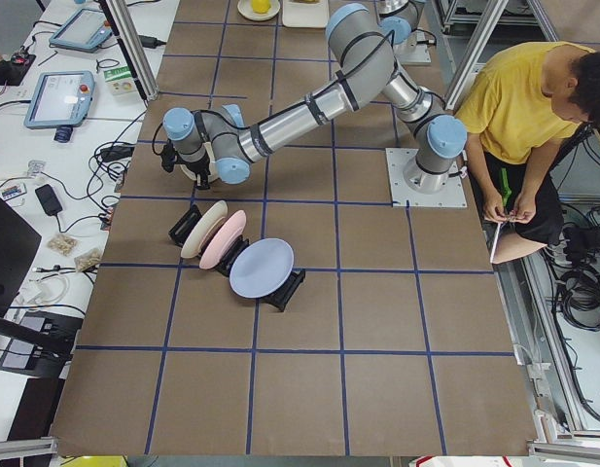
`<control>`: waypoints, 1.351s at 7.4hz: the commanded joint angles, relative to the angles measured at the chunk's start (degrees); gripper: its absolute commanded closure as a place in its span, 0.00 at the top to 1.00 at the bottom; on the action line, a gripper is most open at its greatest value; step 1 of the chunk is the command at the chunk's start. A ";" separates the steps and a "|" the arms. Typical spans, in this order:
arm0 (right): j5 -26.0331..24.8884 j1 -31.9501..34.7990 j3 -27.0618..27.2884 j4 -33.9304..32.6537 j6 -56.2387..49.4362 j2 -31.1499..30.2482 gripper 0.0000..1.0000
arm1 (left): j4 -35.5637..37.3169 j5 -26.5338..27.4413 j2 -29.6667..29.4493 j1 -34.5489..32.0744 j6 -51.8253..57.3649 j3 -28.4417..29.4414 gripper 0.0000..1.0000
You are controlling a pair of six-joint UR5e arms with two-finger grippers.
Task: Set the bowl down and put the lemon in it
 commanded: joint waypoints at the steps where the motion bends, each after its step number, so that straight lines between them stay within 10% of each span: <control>1: -0.18 -0.66 -0.24 -3.54 -3.44 2.51 1.00 | -0.94 -0.02 0.60 0.08 0.27 0.05 0.00; 4: -0.27 -0.66 0.20 -3.82 -3.36 4.09 1.00 | -1.38 -0.10 1.73 0.16 0.27 0.57 0.00; 5: -0.36 -0.66 0.20 -3.82 -3.01 4.18 0.72 | -4.08 -0.36 3.13 -0.10 0.27 0.75 0.00; 6: -1.40 -0.66 0.20 -3.74 -2.57 4.10 0.21 | -6.54 -5.24 4.63 -1.14 0.19 -0.12 0.00; 7: -3.76 -0.66 0.20 -3.13 -2.48 3.75 0.00 | -8.22 -11.64 5.51 -3.16 -0.51 -1.78 0.00; 10: -5.37 -0.48 -2.16 4.30 -2.22 -0.36 0.00 | -0.38 -13.20 10.60 -15.08 -16.00 -13.19 0.00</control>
